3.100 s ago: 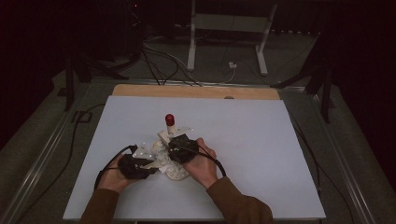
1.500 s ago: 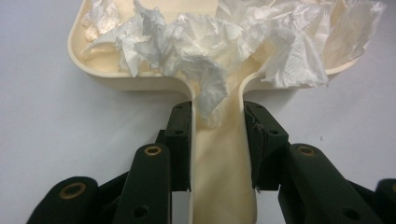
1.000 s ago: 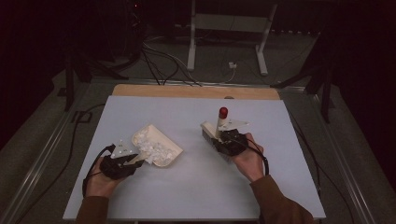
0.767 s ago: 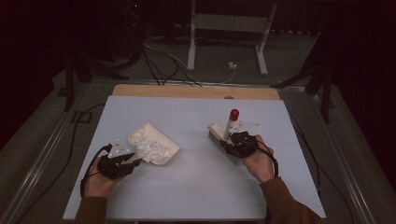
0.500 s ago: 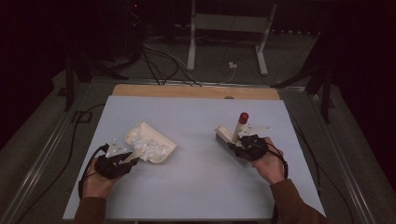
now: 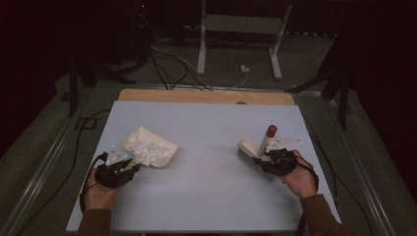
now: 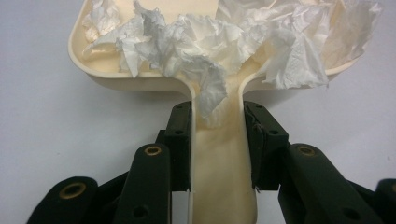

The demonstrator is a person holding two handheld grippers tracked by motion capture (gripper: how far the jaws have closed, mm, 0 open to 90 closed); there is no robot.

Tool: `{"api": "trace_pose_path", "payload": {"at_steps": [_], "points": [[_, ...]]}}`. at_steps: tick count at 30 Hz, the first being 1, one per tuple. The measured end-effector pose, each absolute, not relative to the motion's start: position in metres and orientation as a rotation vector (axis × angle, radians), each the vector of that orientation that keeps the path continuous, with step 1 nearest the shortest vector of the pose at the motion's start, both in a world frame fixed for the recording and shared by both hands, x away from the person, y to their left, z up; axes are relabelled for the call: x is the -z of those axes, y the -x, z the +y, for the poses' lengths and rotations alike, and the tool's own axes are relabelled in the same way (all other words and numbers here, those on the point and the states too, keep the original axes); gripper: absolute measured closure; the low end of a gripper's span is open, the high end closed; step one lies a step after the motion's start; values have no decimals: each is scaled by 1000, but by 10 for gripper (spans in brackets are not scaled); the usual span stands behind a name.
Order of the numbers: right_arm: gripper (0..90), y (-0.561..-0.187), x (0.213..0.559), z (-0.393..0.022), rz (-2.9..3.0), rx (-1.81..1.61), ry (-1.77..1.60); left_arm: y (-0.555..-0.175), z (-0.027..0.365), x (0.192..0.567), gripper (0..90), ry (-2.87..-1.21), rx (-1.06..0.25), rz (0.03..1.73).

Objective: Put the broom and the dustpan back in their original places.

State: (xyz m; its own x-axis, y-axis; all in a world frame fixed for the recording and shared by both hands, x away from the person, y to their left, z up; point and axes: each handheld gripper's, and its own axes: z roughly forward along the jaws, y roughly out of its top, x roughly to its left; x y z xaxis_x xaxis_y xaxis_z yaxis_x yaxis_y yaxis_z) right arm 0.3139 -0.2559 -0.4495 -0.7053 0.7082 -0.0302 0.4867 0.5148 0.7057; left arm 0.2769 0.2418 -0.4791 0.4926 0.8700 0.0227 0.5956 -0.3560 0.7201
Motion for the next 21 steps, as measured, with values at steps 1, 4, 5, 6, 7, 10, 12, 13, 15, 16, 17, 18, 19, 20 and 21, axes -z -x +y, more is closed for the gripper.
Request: {"api": "trace_pose_path", "payload": {"at_steps": [1,4,5,6,7,10,12,13,15,16,17,18,19,20,21], "points": [[665,-314,450,-258,2456,-988,-995,-277,242,479,668,-2074,-543,1208],[665,-314,453,-261,2471,-982,-1001,-277,244,479,668,-2058,-557,1229],[665,-314,455,-262,2478,-974,-1002,-276,244,479,668,-2054,-559,1238],[665,-314,457,-263,2486,-963,-1009,-276,245,479,668,-2050,-563,1244],[664,-315,459,-264,2487,-969,-1002,-276,245,479,668,-2047,-571,1252],[663,-315,459,-265,2478,-979,-1017,-277,246,480,668,-2043,-578,1268],[662,-315,459,-265,2472,-974,-1030,-277,246,480,668,-2037,-579,1274],[657,-315,458,-265,2467,-973,-1033,-277,246,480,668,-2033,-581,1274],[632,-315,455,-265,2438,-1023,-1031,-277,246,480,668,-2034,-582,1275],[630,-314,452,-266,2416,-1048,-1040,-277,246,480,668,-2033,-582,1276],[621,-314,448,-266,2391,-1067,-1048,-277,246,480,668,-2031,-580,1279],[621,-314,444,-266,2370,-1090,-1048,-277,246,480,668,-2031,-583,1281],[621,-313,440,-266,2345,-1112,-1052,-277,246,480,668,-2028,-585,1285],[621,-312,437,-265,2319,-1132,-1058,-277,246,480,668,-2024,-584,1288],[621,-311,433,-265,2296,-1155,-1061,-278,245,480,668,-2021,-585,1291]]}}
